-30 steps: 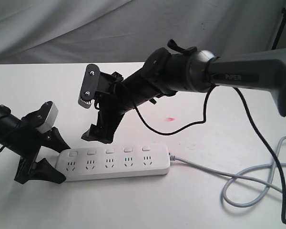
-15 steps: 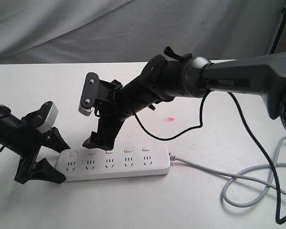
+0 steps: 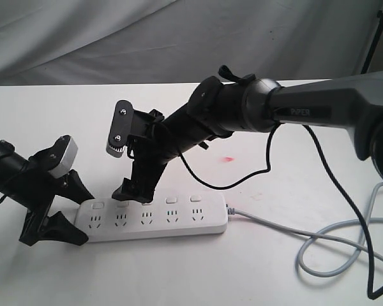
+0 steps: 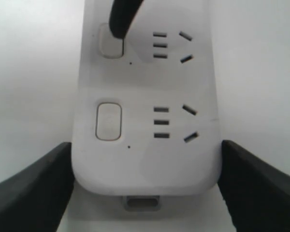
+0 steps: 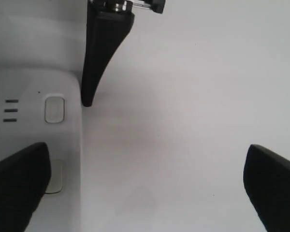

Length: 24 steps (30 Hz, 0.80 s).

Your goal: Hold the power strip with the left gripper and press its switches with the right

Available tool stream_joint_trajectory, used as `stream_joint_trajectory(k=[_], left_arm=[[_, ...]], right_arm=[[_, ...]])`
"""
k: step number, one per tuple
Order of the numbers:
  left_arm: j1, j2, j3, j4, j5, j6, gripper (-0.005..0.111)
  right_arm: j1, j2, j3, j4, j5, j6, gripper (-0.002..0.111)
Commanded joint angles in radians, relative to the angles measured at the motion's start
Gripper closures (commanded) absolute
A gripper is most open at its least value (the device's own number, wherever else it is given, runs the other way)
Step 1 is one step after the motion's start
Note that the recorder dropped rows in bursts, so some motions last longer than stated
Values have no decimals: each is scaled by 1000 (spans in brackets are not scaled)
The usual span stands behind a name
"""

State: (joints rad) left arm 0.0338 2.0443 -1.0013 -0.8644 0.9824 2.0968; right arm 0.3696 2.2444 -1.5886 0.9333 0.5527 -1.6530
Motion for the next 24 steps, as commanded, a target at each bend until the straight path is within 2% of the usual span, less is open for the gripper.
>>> stream_joint_trajectory(k=[1,10,24], left_arm=[[-4,5,-2,13,-11,-4,104],[-4,5,-2,13,-11,-4,104],[-4,5,-2,13,-11,-4,104]], right_arm=[[2,-3,5,0,4,-6,3],[2,35,5,-9,-22,-32,3],[31,66,5,-195,-51,46,3]])
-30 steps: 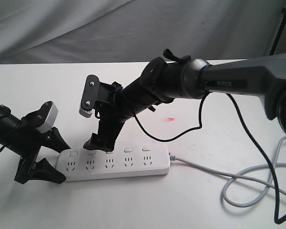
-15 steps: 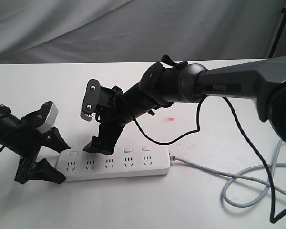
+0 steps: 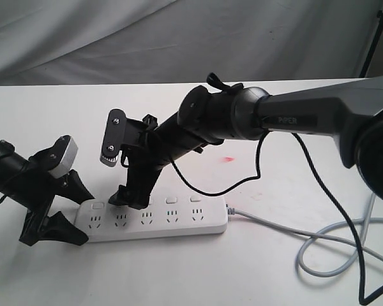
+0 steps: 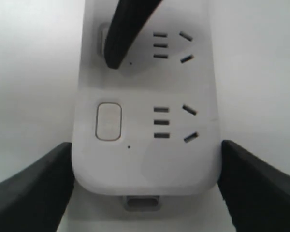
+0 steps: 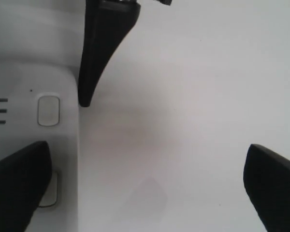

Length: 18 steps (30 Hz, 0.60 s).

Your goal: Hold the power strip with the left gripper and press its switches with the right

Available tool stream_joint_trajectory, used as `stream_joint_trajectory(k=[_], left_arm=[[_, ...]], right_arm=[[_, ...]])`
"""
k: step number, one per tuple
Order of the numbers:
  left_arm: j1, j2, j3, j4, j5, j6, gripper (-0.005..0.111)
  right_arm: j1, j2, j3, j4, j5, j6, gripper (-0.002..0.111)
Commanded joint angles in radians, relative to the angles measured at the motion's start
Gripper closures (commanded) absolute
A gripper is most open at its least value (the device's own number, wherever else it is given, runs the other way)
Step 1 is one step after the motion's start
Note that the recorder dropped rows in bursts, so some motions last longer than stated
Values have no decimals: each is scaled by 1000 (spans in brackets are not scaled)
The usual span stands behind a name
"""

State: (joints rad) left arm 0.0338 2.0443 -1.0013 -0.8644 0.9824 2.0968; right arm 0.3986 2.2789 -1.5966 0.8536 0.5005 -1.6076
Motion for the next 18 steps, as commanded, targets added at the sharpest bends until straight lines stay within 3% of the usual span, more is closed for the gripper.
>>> stream_joint_trajectory(k=[1,18], left_arm=[[-4,5,-2,13,-11,-4,104],[-4,5,-2,13,-11,-4,104]], right_arm=[[2,32,13,-135,1,13,3],[0,32,13,-355,19,172,3]])
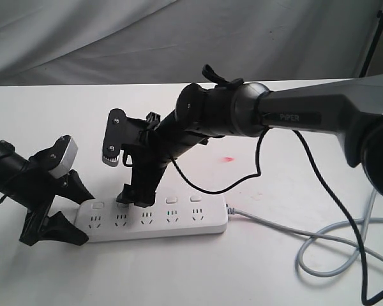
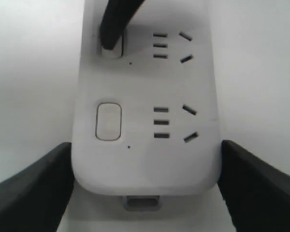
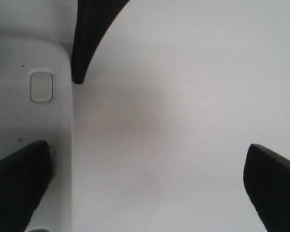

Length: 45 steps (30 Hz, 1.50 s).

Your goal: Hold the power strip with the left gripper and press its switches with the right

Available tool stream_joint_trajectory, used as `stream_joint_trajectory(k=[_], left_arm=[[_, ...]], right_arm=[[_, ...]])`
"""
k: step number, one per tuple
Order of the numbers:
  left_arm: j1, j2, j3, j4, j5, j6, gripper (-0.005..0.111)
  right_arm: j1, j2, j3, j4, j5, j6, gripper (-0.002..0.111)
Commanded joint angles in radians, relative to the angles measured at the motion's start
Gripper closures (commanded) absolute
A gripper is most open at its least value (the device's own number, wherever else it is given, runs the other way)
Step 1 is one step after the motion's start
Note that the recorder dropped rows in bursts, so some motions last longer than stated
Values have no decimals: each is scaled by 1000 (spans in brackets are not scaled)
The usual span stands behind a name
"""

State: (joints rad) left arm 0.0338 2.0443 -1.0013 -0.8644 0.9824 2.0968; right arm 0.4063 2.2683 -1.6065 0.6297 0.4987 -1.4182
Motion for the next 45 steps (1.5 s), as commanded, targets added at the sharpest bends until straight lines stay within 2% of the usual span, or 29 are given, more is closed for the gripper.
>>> stream_joint_trajectory(k=[1,10,17,32,37,45], left_arm=[[-4,5,-2,13,-11,-4,104],[-4,5,-2,13,-11,-4,104],[-4,5,-2,13,-11,-4,104],[-4,5,-2,13,-11,-4,104],[-4,5,-2,13,-11,-4,104],[-4,5,-2,13,-11,-4,104]], right_arm=[[-8,42,22,-131,21,-16,3],[-8,23,22,7,-9,-33,3],[-8,-83,22,141,-16,-48,3],[-8,-125,22,122,21,-46,3],[-10,-125,22,43,43,-5,3],[-59,-125,24,24,116,14,3]])
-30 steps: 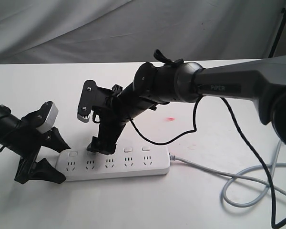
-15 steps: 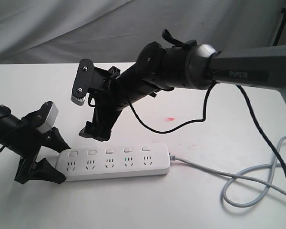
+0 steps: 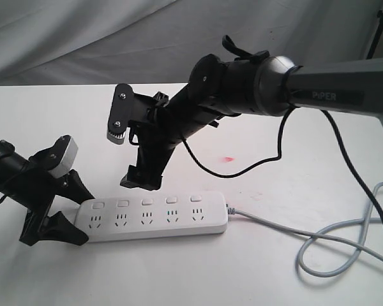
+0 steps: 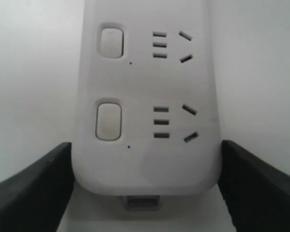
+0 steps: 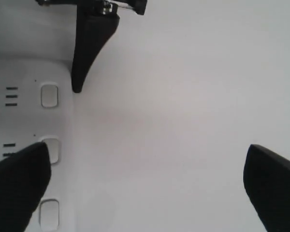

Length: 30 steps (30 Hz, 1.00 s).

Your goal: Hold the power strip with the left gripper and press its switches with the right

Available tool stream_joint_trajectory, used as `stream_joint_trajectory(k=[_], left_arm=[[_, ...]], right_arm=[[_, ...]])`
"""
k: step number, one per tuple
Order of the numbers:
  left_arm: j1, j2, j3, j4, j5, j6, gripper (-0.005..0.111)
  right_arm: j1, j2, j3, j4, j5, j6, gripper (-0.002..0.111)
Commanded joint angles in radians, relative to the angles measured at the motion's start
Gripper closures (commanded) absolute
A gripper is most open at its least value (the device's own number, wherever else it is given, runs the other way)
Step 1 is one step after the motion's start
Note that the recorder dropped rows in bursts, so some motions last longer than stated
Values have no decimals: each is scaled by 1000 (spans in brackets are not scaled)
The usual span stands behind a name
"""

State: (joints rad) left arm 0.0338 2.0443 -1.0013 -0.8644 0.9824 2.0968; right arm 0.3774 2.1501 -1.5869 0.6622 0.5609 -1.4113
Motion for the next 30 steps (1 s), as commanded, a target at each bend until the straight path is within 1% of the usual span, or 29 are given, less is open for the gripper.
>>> stream_joint_trajectory(k=[1,7,18,30], left_arm=[[-4,5,-2,13,-11,-4,104],[-4,5,-2,13,-11,-4,104],[-4,5,-2,13,-11,-4,104],[-4,5,-2,13,-11,-4,104]], right_arm=[[-37,-7,5,-6,71,7,3],[-49,-7,33,8,78,-22,3],[-50,-5,32,9,62,-24,3],[-50,74,32,19,15,-36,3]])
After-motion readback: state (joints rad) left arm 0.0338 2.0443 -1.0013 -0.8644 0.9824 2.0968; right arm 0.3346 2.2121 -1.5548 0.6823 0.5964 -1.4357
